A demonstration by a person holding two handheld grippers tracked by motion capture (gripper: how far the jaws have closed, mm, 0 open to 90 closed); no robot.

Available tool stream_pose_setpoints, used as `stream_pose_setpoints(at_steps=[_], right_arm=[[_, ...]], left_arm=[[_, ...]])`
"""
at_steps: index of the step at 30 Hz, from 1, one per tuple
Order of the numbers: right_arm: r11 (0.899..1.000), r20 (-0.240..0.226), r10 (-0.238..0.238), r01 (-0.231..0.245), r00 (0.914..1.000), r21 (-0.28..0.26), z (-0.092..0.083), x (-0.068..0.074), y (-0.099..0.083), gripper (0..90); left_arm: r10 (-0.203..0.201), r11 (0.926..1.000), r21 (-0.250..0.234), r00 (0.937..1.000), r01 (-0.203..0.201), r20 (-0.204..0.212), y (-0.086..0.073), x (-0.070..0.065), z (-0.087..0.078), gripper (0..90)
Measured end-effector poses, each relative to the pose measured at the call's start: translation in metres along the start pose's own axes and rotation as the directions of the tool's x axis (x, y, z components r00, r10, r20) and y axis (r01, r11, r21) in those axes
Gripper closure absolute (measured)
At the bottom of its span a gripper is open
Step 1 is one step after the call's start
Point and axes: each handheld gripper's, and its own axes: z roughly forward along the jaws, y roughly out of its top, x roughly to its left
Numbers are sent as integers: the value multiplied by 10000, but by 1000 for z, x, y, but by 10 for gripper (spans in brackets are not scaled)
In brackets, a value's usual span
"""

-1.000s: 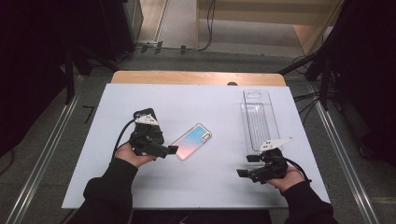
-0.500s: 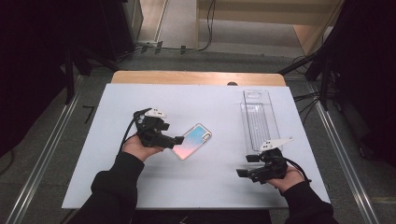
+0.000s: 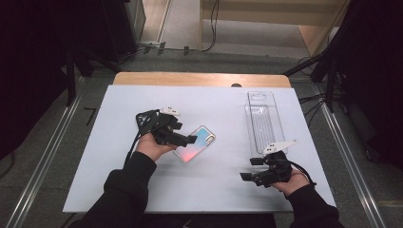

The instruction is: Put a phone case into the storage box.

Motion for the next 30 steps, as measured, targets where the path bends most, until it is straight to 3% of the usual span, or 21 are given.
stream_pose_setpoints(at_steps=[5,8,10,11,14,16,21,30], right_arm=[[10000,25,-32,32,10000,6,0,1,0,191],[10000,12,-64,64,10000,44,0,1,0,191],[9999,-2,-94,94,10000,54,0,1,0,191],[9999,-2,-97,97,10000,66,0,1,0,191],[9999,9,-97,96,10000,78,0,1,0,191],[9999,16,-97,97,10000,79,0,1,0,191],[9999,-10,-109,109,9999,68,0,1,0,191],[9998,-21,-132,132,9999,115,1,1,0,191]], left_arm=[[-7,9999,142,10000,7,0,6,-2,10,133],[76,9999,113,9997,-79,241,7,-4,15,130],[89,9999,131,9999,-90,113,7,-4,18,83],[-31,9999,99,10000,30,39,7,-4,19,5],[-341,9994,-21,9992,342,186,7,-2,21,0],[-137,9999,58,9992,134,377,6,-3,23,0],[451,9978,484,9988,-461,205,1,-6,29,0],[599,9958,698,9982,-600,37,-4,-5,39,0]])
